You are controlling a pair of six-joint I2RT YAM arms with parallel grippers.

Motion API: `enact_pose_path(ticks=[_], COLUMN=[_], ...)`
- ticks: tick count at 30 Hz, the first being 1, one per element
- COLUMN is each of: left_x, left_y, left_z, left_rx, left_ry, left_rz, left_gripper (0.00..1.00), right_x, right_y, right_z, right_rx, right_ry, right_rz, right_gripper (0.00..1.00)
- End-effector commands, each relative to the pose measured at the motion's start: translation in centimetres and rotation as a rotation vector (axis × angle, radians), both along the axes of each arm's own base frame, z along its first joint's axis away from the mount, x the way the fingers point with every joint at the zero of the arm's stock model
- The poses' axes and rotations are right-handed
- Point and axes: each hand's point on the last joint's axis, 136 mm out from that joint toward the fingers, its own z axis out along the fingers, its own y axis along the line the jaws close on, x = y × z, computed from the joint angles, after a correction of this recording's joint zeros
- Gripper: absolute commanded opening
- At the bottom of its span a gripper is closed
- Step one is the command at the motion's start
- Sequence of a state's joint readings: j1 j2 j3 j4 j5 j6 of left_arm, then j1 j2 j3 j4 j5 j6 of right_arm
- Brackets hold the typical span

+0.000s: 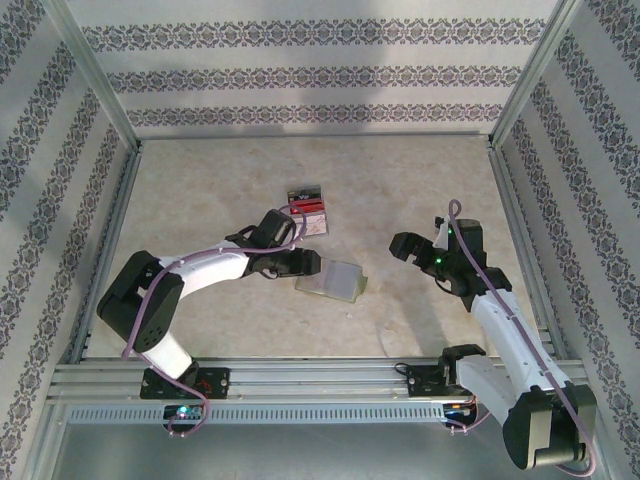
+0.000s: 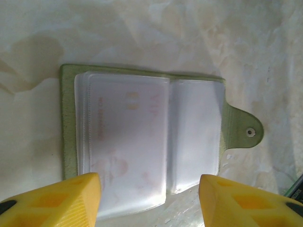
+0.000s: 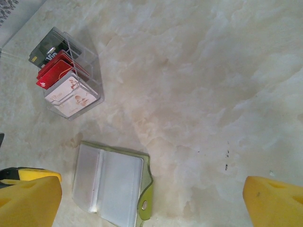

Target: Take the credit cards out of the card holder

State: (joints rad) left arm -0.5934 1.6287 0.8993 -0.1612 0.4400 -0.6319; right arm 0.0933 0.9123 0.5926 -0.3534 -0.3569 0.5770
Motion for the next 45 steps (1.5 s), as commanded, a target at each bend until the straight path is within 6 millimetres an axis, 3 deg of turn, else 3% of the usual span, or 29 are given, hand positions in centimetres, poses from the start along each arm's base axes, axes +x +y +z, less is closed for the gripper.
enact_pose_path(ticks=[1,20,35,40,45], left_x=[-0.6,-0.8,-1.1,-1.8,-2.3], left_y=[0.4,-1.3,-4.8,-7.4,-10.2], left_z=[-1.6,-2.6,1.7,2.0,0.4], left_rx=[0.015,-0.048,-0.105,-0.139,-0.142], left_ry=[0.042,0.075,-0.005,-0.002,0.021], left_rz=[-0.007,-0.048,-0.153,-0.202,-0.226], left_gripper=[0.57,0.55,0.54,0.54,0.54], right_x=[-0.2,-0.3,-0.3,-0.2,-0.1], right_y=[-0.4,-0.6,-0.5,-0.4,-0.3], right_z=[-0.1,-0.3,-0.9,-0.9,-0.5], right_rx=[-0.016,-0.014,-0.008,-0.003,0.012], right_ry=[-0.002,0.002,0.017,0.015,0.004], right_rz=[-0.008,-0.012,-0.011,-0.011,-0.013], right_gripper=[0.98,0.98,0.98,0.98,0.98])
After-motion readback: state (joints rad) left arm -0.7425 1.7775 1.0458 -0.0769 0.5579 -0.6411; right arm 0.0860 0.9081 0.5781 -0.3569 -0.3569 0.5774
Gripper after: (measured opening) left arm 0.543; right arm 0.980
